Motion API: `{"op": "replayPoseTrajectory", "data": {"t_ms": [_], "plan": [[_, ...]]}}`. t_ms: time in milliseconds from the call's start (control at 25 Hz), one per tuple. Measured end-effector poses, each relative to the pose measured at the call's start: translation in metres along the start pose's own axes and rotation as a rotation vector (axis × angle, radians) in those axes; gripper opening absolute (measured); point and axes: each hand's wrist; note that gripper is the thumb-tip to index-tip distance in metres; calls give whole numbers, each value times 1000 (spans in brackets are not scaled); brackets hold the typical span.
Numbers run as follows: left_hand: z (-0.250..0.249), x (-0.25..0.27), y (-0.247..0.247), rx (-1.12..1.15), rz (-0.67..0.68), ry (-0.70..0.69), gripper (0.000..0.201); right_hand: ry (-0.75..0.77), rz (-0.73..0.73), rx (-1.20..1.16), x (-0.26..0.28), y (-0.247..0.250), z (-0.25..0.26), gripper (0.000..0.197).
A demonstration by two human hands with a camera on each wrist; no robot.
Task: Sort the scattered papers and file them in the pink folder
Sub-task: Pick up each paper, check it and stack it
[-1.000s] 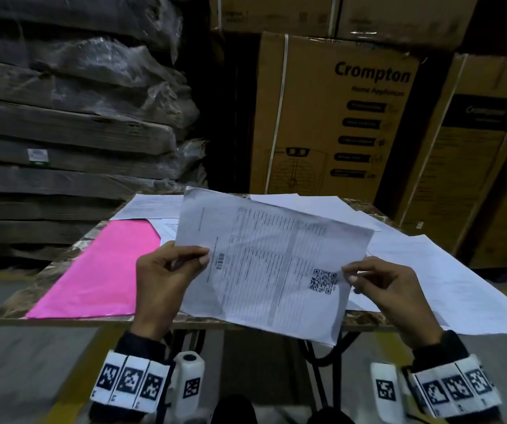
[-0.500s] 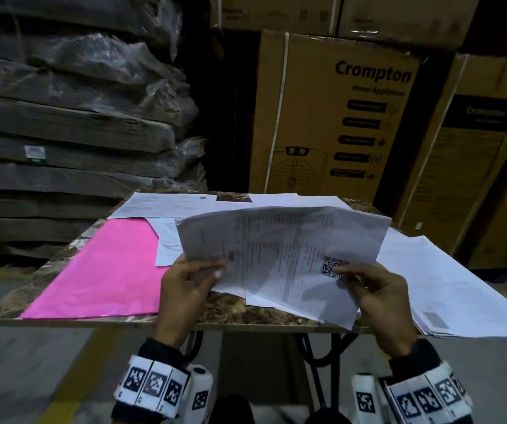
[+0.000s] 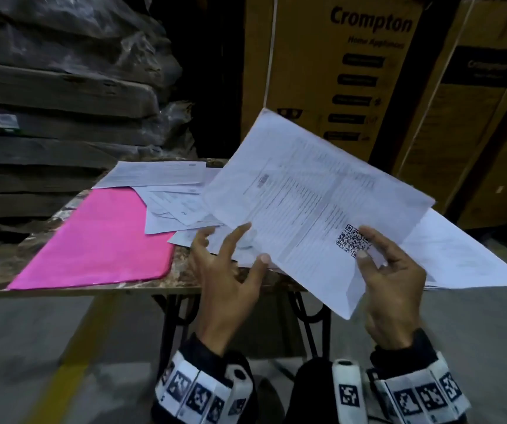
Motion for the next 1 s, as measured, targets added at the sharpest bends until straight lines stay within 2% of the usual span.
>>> {"op": "replayPoseTrajectory", "data": {"t_ms": [120, 280, 400, 520, 680, 840, 1000], "plan": [[-13, 29, -22, 85, 100, 34, 47, 8, -73, -48, 24, 1, -6, 42], [-31, 46, -43, 300, 275, 15, 34, 27, -69, -106, 40, 2, -9, 41], [-31, 45, -56, 313, 265, -33, 29, 38, -41, -70, 40, 19, -8, 45], [-31, 42, -66, 327, 310, -15, 32, -4, -22, -47, 26, 52, -10, 43], [-36, 25, -80, 272, 372, -94, 35, -47, 23, 135, 0, 92, -4, 42], [-48, 1, -124, 299, 387, -81, 31, -62, -37, 200, -32, 124, 6, 41], [-61, -20, -180, 230, 390, -120, 37, -78, -121, 269, -68, 155, -13, 40]]}}
Point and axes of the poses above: each hand's wrist, its own x-axis away from the middle knuckle, its own y-axis out of the back of the hand, z = x × y, and after that the axes turned 4 degrees about y, right-handed
